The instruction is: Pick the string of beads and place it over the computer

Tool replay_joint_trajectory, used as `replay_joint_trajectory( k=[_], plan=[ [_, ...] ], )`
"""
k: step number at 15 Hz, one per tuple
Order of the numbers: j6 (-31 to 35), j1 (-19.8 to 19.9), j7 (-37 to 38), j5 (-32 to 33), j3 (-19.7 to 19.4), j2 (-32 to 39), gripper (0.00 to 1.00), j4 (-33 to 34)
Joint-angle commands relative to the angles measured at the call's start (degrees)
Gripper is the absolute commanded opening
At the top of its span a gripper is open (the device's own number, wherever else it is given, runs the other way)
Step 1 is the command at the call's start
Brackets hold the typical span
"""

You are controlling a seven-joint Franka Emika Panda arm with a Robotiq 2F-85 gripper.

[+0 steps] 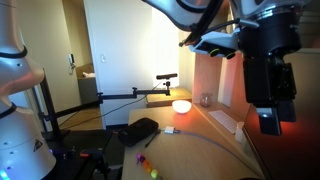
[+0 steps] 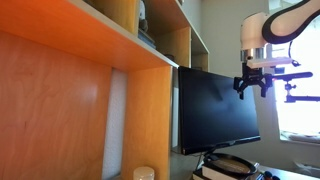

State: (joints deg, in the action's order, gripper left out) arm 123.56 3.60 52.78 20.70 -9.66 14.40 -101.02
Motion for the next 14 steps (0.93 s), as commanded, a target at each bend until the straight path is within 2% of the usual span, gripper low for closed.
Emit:
replay_joint_trajectory(
  k=[1, 8, 14],
  plan=[
    [-1.1, -0.6, -0.3, -0.2, -0.2, -0.5, 1.00, 0.2],
    [3.4, -2.7, 2.5, 6.4, -0.4, -2.2, 1.00, -7.2],
    [11.8, -3.6, 8.5, 15.5, -0.9, -4.7, 1.00, -17.5]
  ],
)
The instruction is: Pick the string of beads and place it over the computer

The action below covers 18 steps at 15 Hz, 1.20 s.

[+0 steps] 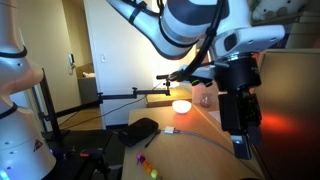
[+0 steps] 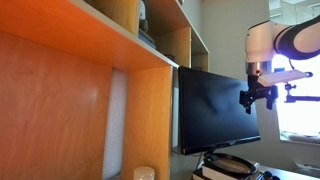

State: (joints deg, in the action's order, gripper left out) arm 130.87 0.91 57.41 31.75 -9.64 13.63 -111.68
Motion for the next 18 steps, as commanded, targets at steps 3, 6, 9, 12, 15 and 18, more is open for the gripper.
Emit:
replay_joint_trajectory(
  k=[3, 6, 9, 12, 15, 18],
  plan=[
    [8.9, -0.6, 8.5, 10.2, -0.9, -5.7, 1.00, -11.8],
    [11.7, 0.0, 13.3, 15.9, -0.6, -7.1, 1.00, -15.8],
    [15.0, 1.0, 18.2, 21.5, -0.6, -8.7, 1.00, -19.9],
    [19.1, 2.2, 25.7, 29.5, -1.1, -9.3, 1.00, -23.5],
    [22.9, 3.1, 33.1, 37.7, -2.4, -8.5, 1.00, -25.7],
    [25.8, 3.9, 35.5, 41.3, -3.2, -7.9, 1.00, -26.4]
  ],
)
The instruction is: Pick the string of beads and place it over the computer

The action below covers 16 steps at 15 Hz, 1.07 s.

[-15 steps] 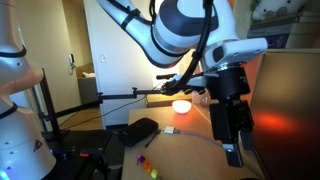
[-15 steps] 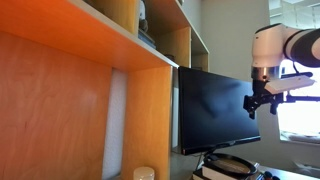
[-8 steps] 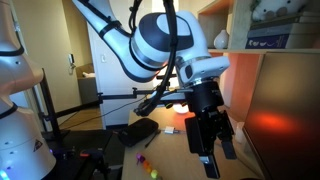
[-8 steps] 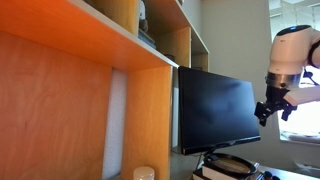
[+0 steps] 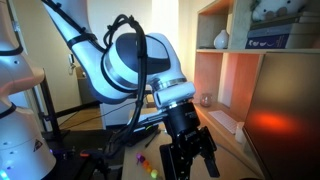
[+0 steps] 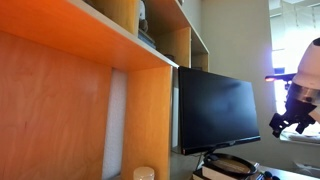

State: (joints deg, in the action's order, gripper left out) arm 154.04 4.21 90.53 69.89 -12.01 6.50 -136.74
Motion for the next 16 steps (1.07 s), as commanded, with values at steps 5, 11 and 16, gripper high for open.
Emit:
replay_joint_trajectory(
  k=[5, 11, 16],
  plan=[
    [10.1, 3.4, -19.4, -13.0, 2.5, 4.4, 1.00, -1.0],
    [2.2, 0.7, -43.2, -34.9, 6.4, 9.0, 1.00, 1.9],
    [3.6, -3.7, -42.9, -36.0, 1.9, 8.9, 1.00, 2.1]
  ],
)
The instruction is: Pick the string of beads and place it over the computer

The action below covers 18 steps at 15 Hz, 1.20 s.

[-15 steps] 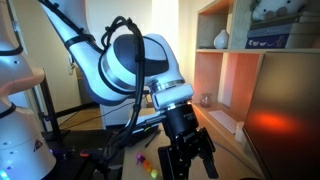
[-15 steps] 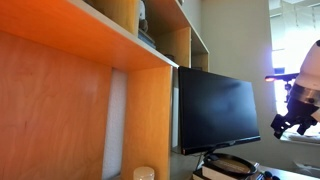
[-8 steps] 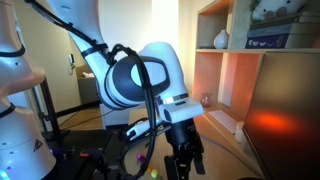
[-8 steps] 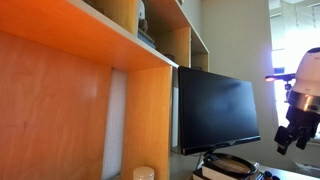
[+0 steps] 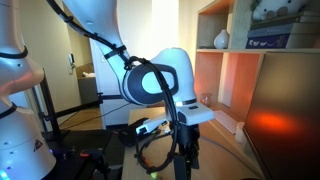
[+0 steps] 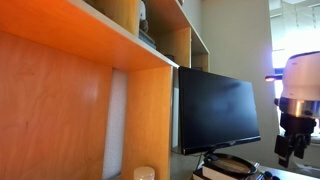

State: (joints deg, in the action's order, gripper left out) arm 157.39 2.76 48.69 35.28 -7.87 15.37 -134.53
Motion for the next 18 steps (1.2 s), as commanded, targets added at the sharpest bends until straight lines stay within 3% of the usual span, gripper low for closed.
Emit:
replay_joint_trajectory(
  k=[1, 5, 6, 10, 14, 18],
  plan=[
    [0.2, -2.5, -1.0, -1.3, -2.5, 0.0, 1.00, 0.1],
    [0.2, -2.5, -0.9, -1.2, -2.8, 0.0, 1.00, 0.2],
    [-0.4, -1.8, -4.1, -2.3, -1.9, -0.4, 1.00, -0.1],
    [1.9, -4.8, 0.1, 2.5, -5.1, -1.1, 1.00, -1.8],
    [8.2, -7.2, 8.6, 15.4, -9.4, -1.3, 1.00, -4.7],
    [14.9, -9.8, 22.8, 32.4, -15.3, -2.1, 1.00, -6.3]
  ],
)
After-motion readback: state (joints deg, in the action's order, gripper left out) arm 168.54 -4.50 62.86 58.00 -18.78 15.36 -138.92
